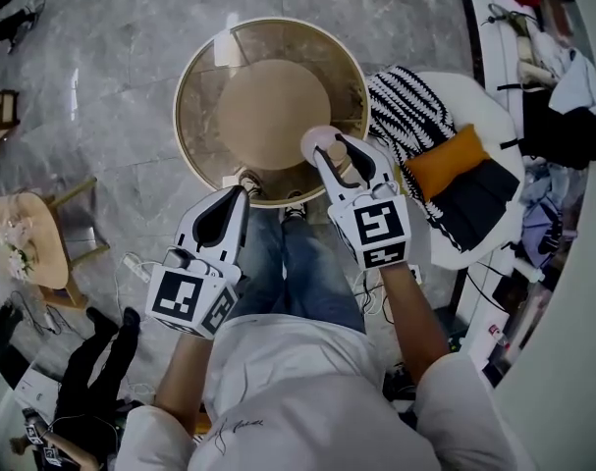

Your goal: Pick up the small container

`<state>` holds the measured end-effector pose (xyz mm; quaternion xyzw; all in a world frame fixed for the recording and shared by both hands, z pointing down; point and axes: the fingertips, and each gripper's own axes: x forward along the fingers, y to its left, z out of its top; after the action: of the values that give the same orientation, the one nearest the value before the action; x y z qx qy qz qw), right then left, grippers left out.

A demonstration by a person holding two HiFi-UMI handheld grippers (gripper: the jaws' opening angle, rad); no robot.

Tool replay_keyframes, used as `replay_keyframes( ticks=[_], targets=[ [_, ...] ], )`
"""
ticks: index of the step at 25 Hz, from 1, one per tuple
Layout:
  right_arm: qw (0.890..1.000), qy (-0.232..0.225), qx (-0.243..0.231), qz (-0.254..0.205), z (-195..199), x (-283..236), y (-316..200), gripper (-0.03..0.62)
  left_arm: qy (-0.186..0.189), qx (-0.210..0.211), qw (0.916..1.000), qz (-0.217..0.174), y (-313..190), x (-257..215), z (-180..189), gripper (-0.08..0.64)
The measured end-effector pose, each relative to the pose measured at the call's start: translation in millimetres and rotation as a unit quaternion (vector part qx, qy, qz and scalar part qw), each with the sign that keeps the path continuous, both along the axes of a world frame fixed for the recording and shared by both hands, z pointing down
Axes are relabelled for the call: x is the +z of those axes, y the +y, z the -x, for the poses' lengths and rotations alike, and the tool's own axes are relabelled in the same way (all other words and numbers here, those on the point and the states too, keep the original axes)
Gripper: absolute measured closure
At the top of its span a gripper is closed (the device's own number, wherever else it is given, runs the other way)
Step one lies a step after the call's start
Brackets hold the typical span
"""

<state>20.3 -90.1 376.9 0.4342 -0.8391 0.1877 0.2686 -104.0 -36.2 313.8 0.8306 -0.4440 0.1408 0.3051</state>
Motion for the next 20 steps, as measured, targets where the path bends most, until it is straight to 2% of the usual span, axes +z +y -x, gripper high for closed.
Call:
replay_keyframes(
  ticks=[20],
  targets=[
    [0.999, -0.013, -0.041, -0.010, 3.1, -69.8, 44.2, 0.446, 0.005, -0.005, 0.9993, -0.035, 35.9, -49.2, -8.7, 0.541]
  ],
)
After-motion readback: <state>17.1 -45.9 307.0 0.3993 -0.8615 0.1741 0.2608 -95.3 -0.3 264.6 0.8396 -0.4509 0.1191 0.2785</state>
